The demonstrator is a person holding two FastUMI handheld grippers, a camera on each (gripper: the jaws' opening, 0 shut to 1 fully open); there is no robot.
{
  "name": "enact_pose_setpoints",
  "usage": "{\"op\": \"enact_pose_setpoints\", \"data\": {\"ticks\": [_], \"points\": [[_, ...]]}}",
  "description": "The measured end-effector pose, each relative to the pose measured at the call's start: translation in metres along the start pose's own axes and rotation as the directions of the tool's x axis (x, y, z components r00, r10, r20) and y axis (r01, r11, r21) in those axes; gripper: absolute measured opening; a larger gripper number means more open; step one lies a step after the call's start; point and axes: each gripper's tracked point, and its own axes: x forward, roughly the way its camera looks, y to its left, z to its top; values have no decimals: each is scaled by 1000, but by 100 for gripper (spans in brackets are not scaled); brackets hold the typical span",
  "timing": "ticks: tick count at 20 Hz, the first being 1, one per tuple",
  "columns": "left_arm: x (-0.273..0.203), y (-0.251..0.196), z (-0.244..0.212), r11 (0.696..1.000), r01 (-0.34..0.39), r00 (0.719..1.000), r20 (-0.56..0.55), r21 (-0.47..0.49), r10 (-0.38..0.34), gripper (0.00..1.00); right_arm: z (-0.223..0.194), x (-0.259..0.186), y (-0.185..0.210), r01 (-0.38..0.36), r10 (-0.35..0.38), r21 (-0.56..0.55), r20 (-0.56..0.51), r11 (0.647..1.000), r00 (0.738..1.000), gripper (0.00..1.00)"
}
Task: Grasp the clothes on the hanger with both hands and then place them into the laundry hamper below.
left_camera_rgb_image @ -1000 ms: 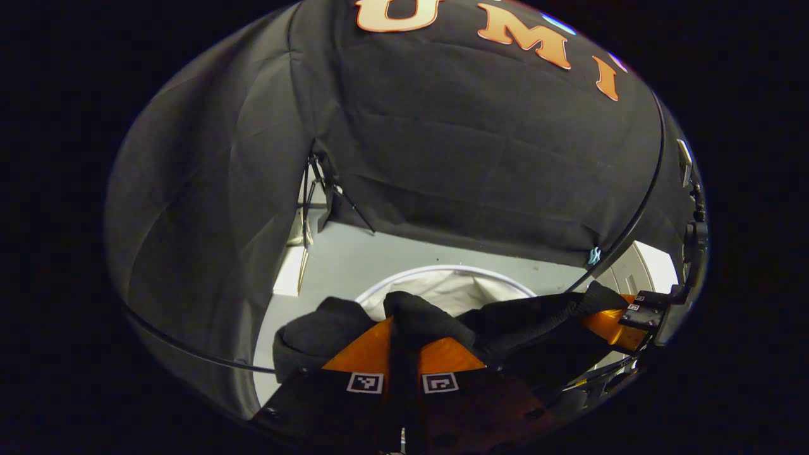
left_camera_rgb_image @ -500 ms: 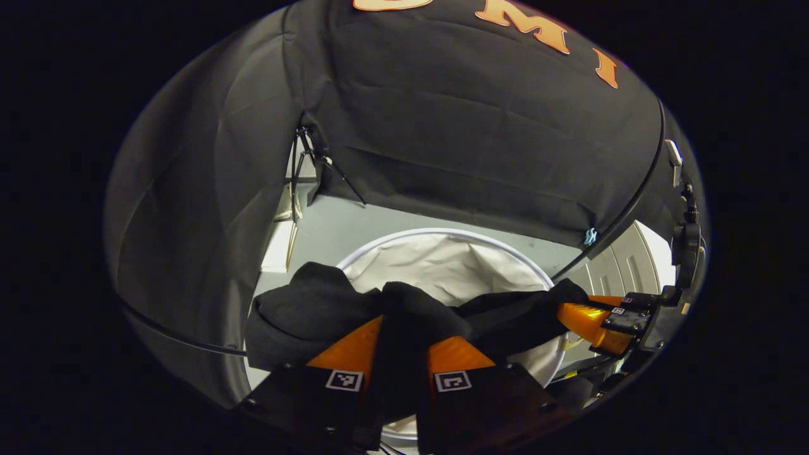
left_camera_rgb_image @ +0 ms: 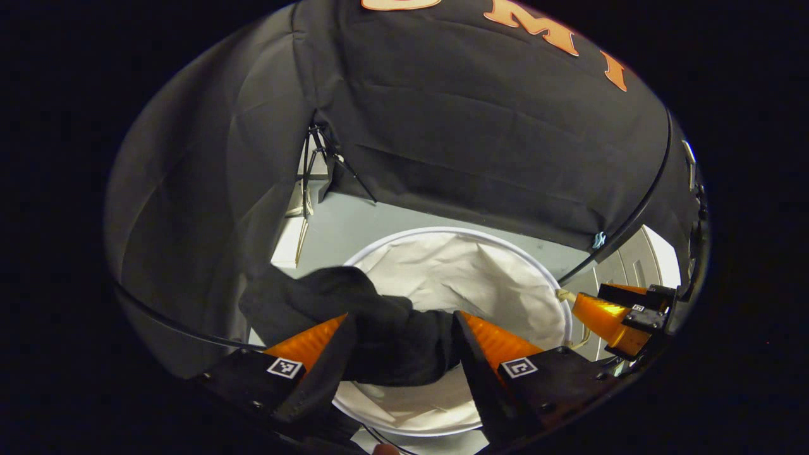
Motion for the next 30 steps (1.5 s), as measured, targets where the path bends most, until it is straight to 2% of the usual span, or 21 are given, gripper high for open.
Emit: {"op": "enact_pose_setpoints", "data": {"ticks": [1, 4, 9, 15, 20, 23, 27, 30], "points": [[-9, -1, 6, 1000, -1, 1000, 15, 1, 1, 98, 2, -5, -2, 5, -5, 1, 10, 1000, 1000, 84], [-32, 3, 25, 1000, -3, 998, 66, 6, 3, 98, 18, -21, -4, 15, -15, 21, 47, 1000, 999, 93], [-81, 6, 68, 1000, -7, 986, 168, 9, 5, 98, 60, -65, -10, 14, -16, 18, 129, 1000, 991, 93], [-145, 18, 133, 998, -58, 946, 320, 32, 45, 98, 119, -126, -28, 20, -24, 21, 257, 1000, 966, 92], [-222, 29, 189, 999, -35, 884, 466, -11, 36, 98, 182, -195, -32, 34, -28, -7, 386, 999, 922, 92], [-269, 37, 227, 999, -20, 830, 557, -25, 31, 98, 211, -236, -33, 37, -24, -20, 452, 999, 892, 92], [-325, 52, 261, 998, -62, 762, 644, -31, 67, 97, 245, -292, -35, 57, -26, -44, 525, 997, 851, 92], [-372, 55, 276, 999, -37, 709, 703, -36, 52, 94, 268, -332, -41, 54, -23, -37, 575, 998, 818, 92]]}}
